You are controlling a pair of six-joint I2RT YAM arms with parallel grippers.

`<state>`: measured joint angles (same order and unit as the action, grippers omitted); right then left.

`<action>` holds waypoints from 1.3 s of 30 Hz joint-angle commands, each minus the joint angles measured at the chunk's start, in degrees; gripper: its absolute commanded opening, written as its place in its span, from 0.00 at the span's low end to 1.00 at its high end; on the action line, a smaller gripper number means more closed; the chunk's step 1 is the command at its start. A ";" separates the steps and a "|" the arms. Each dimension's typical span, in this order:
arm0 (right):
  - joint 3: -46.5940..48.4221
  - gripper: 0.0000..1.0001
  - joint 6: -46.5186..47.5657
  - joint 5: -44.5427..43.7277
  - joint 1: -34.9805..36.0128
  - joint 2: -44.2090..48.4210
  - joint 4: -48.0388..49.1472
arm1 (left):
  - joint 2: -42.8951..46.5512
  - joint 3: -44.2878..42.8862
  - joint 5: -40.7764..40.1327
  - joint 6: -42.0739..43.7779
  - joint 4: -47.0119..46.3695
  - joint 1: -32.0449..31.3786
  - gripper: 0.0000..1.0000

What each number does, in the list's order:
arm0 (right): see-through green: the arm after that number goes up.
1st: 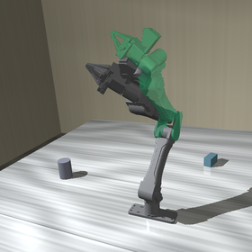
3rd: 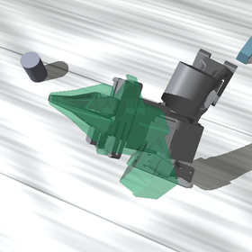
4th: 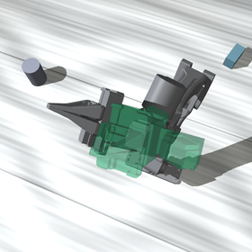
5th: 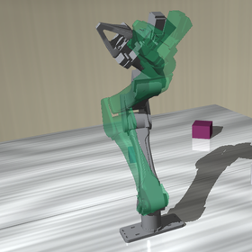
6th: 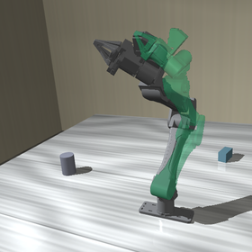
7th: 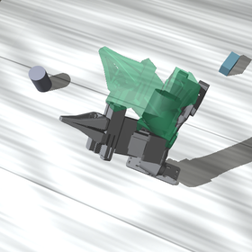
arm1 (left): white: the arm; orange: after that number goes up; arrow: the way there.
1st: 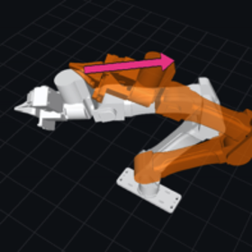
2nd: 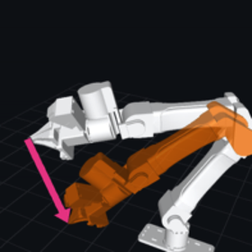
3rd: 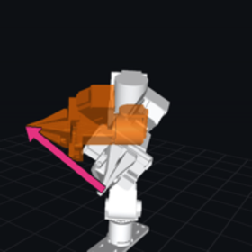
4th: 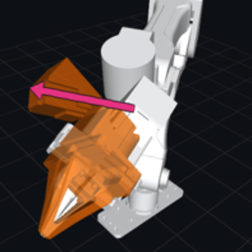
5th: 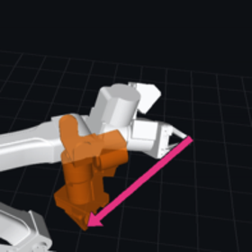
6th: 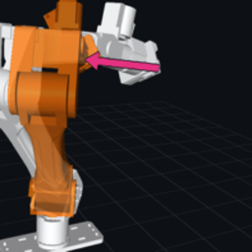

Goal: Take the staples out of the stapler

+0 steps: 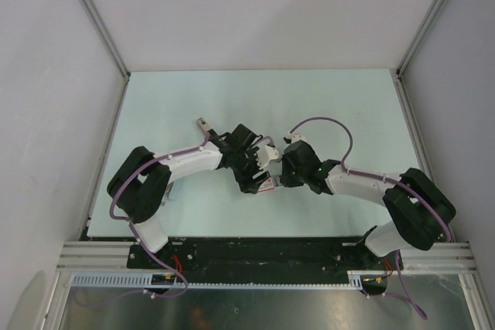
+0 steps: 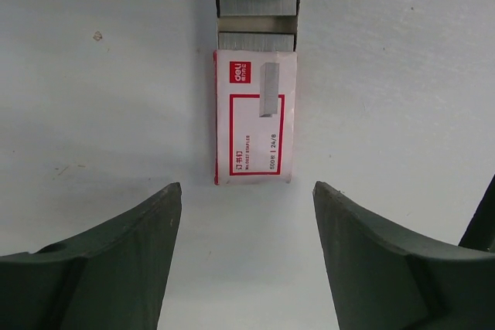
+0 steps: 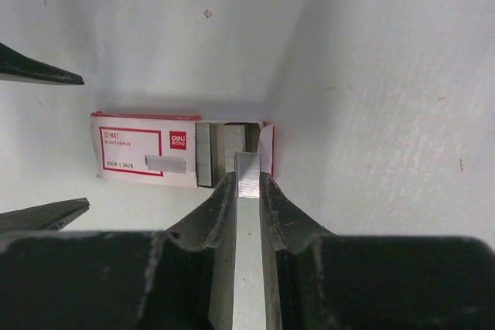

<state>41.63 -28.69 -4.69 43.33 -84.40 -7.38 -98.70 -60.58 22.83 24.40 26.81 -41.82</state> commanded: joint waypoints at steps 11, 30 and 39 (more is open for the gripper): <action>-2.00 0.12 -0.47 -14.51 4.07 2.78 6.78 | -0.63 1.32 -0.32 -0.24 -2.55 1.15 0.71; -2.08 0.10 -1.23 -14.16 4.54 -0.56 9.42 | 0.31 2.70 0.40 -0.27 -2.93 2.83 0.68; -2.12 0.09 -1.17 -14.32 4.63 -1.92 9.66 | 0.34 3.10 2.87 -1.99 -3.68 4.80 0.68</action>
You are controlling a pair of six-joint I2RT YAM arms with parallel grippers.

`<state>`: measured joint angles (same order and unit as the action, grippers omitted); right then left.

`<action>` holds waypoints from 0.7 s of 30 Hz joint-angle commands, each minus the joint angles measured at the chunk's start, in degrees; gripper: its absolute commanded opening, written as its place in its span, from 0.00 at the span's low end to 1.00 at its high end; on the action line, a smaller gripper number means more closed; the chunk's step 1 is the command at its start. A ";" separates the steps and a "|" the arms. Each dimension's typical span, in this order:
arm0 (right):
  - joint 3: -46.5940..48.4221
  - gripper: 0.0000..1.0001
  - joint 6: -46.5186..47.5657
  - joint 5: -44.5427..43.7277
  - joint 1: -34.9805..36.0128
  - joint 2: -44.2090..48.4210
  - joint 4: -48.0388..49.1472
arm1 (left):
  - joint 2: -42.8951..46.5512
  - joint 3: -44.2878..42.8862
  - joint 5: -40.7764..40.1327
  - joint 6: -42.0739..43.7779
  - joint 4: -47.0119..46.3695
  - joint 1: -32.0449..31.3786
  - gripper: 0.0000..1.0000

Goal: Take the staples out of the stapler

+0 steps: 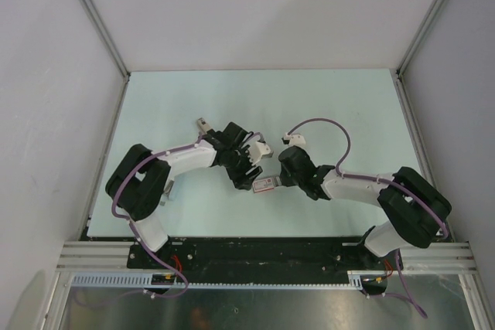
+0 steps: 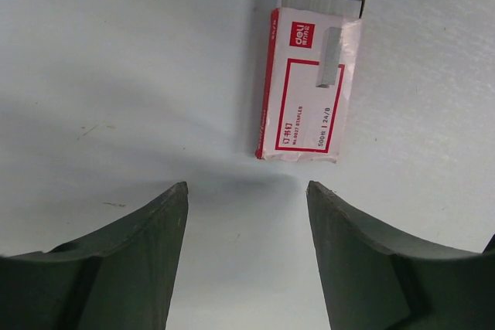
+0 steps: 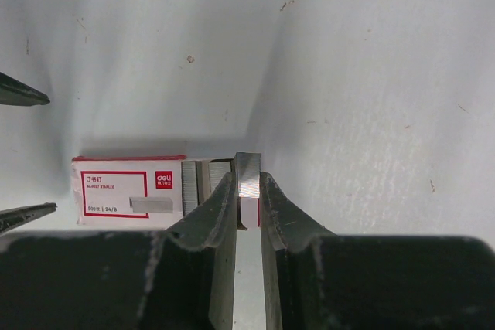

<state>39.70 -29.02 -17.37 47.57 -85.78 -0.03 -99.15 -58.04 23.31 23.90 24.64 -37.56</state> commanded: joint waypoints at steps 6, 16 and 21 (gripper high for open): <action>-0.20 0.09 -0.72 -1.71 0.43 -1.26 2.44 | 0.56 0.68 1.87 -2.13 -2.34 0.57 0.68; -0.16 0.08 -0.62 -2.26 1.18 -1.31 2.64 | -0.45 0.76 1.07 -2.46 -3.23 0.63 0.68; -0.15 0.08 -0.66 -2.79 1.50 -1.67 2.60 | -0.60 0.67 0.91 -2.48 -3.34 0.62 0.68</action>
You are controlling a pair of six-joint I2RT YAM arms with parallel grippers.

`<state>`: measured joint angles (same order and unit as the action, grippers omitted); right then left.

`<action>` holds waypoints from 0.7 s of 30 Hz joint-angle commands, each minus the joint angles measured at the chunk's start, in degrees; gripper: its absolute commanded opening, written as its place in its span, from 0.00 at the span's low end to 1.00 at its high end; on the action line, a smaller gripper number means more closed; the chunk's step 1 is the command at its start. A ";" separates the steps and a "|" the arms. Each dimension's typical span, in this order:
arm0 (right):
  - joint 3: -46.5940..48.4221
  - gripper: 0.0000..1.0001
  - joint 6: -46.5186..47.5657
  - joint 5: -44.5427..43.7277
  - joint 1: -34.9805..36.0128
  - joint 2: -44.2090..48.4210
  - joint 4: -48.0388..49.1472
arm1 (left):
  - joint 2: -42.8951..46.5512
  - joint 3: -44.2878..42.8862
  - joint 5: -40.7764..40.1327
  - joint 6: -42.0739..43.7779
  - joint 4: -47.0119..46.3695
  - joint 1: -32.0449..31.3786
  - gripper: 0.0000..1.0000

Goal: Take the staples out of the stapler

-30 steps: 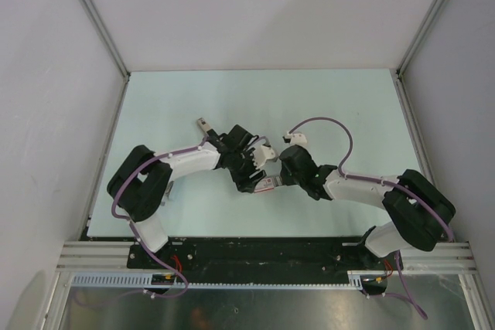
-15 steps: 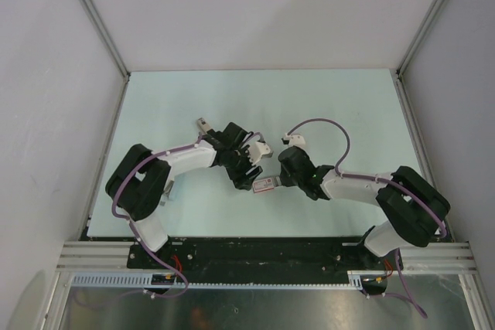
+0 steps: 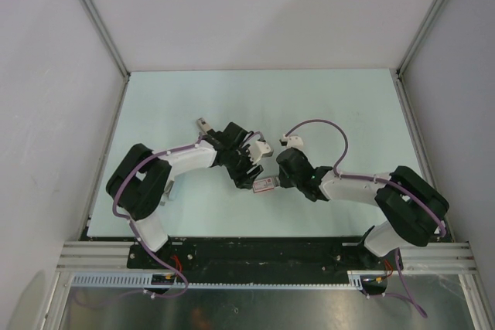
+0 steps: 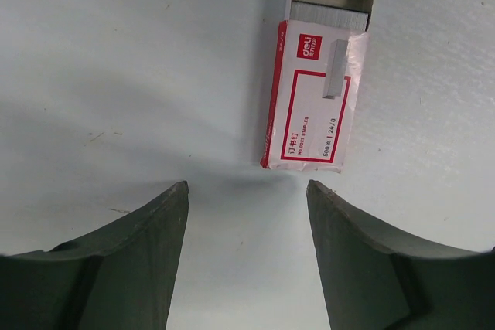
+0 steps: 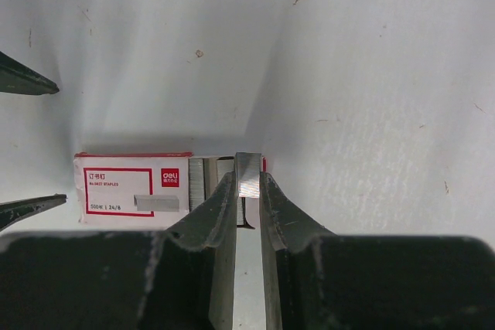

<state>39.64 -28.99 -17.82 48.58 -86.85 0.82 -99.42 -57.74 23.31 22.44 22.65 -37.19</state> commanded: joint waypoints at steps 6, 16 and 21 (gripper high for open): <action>-0.09 0.07 -0.99 -2.04 0.64 -0.97 2.01 | -0.37 0.40 0.85 -1.04 -1.33 0.23 0.67; -0.09 0.06 -2.54 -0.84 1.18 -1.75 3.77 | -0.34 0.51 1.21 -1.03 -1.35 0.21 0.66; -0.09 0.06 -2.96 -0.97 1.42 -1.46 3.72 | -0.26 0.56 1.35 -0.95 -1.35 0.24 0.66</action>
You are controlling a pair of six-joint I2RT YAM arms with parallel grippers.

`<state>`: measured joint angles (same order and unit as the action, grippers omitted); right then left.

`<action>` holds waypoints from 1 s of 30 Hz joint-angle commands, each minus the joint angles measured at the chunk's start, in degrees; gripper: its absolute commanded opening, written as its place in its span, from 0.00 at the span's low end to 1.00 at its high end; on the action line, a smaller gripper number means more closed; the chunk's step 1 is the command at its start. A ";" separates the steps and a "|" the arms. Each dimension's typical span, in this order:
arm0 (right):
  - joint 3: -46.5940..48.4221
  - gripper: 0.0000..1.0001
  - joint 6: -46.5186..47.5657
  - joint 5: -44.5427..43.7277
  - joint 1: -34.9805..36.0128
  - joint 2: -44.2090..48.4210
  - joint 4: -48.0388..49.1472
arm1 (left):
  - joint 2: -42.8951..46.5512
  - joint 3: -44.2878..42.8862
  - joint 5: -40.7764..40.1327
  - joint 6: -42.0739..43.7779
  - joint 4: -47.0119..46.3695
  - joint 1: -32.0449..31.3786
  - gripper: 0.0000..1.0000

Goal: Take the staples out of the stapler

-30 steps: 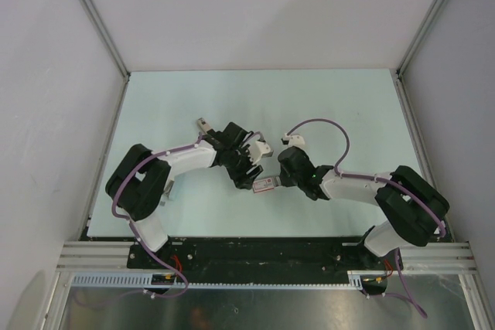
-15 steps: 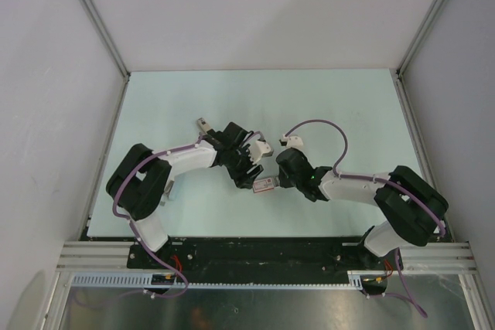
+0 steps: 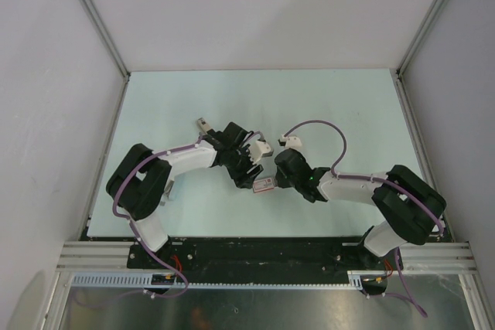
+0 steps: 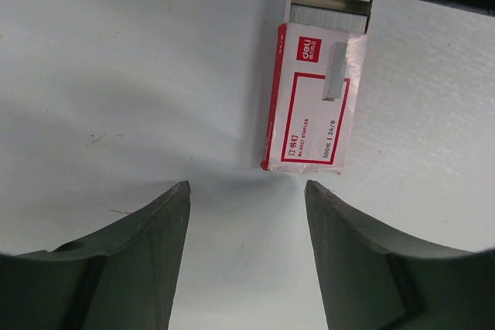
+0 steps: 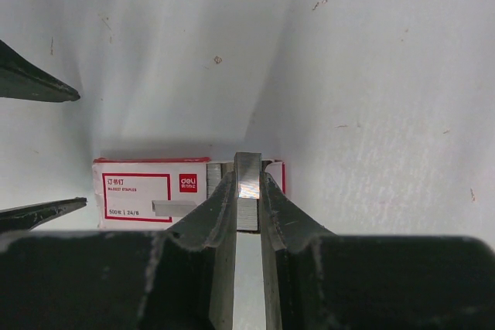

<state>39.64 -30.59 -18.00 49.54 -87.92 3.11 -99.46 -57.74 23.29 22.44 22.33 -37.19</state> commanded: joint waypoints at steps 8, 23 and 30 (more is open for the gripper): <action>-1.28 0.05 1.05 -6.59 1.17 2.06 3.09 | 0.14 0.84 1.27 -0.82 -1.01 0.22 0.66; -5.07 0.04 0.56 -10.05 1.72 4.66 6.26 | 1.17 1.36 0.77 -0.45 -1.02 0.64 0.66; -5.10 0.04 0.24 -9.25 1.86 2.75 6.65 | 1.62 1.53 0.71 -0.44 -1.00 0.65 0.66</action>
<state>34.72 -29.95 -25.65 50.94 -84.68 7.66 -99.44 -57.30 23.33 22.46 21.58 -36.97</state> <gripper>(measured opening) 0.182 0.658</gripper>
